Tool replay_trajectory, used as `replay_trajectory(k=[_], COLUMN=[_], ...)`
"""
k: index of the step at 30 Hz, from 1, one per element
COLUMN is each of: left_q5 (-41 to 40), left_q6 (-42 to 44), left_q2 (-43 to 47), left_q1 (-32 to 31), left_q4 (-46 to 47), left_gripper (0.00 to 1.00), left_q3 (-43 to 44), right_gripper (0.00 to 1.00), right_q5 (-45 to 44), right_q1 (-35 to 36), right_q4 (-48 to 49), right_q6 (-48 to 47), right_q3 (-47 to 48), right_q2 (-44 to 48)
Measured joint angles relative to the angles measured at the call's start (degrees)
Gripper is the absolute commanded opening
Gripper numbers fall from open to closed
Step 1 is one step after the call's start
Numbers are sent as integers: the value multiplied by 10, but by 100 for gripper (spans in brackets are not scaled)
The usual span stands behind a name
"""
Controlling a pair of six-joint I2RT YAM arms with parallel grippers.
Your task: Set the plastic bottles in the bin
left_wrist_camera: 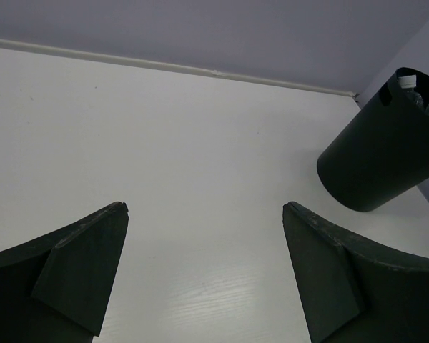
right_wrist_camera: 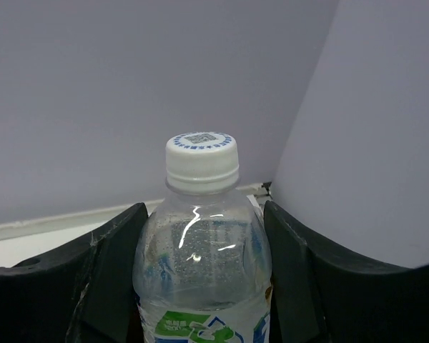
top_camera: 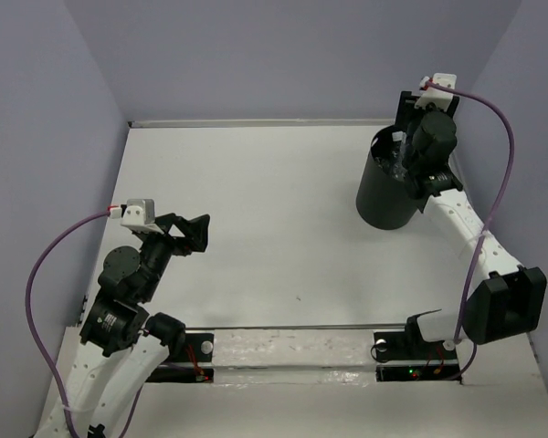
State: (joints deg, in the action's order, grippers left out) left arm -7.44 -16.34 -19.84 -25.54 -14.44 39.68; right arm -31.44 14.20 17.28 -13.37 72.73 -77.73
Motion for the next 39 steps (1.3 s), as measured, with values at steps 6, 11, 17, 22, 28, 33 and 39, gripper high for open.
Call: replay_trajectory(k=[6, 11, 17, 22, 28, 33, 39], left_q5=[1, 1, 1, 1, 1, -2, -3], left_q6=[0, 0, 0, 0, 0, 0, 0], left_q2=[0, 0, 0, 1, 1, 1, 1], left_q1=[-8, -10, -10, -10, -10, -10, -10], left_q4=[0, 0, 0, 0, 0, 0, 0], left_gripper=[99, 99, 99, 99, 99, 99, 99], left_q3=[0, 0, 0, 0, 0, 0, 0], right_gripper=[33, 33, 34, 36, 65, 36, 34], right_q5=[18, 36, 59, 72, 103, 119, 115], right_q1=[-60, -72, -71, -71, -72, -71, -71], right_q4=[34, 45, 76, 151, 245, 250, 232], right_q6=[14, 13, 11, 24, 58, 57, 10], right_q3=[-79, -79, -90, -154, -220, -228, -206], right_q2=[-4, 2, 3, 3, 22, 30, 30])
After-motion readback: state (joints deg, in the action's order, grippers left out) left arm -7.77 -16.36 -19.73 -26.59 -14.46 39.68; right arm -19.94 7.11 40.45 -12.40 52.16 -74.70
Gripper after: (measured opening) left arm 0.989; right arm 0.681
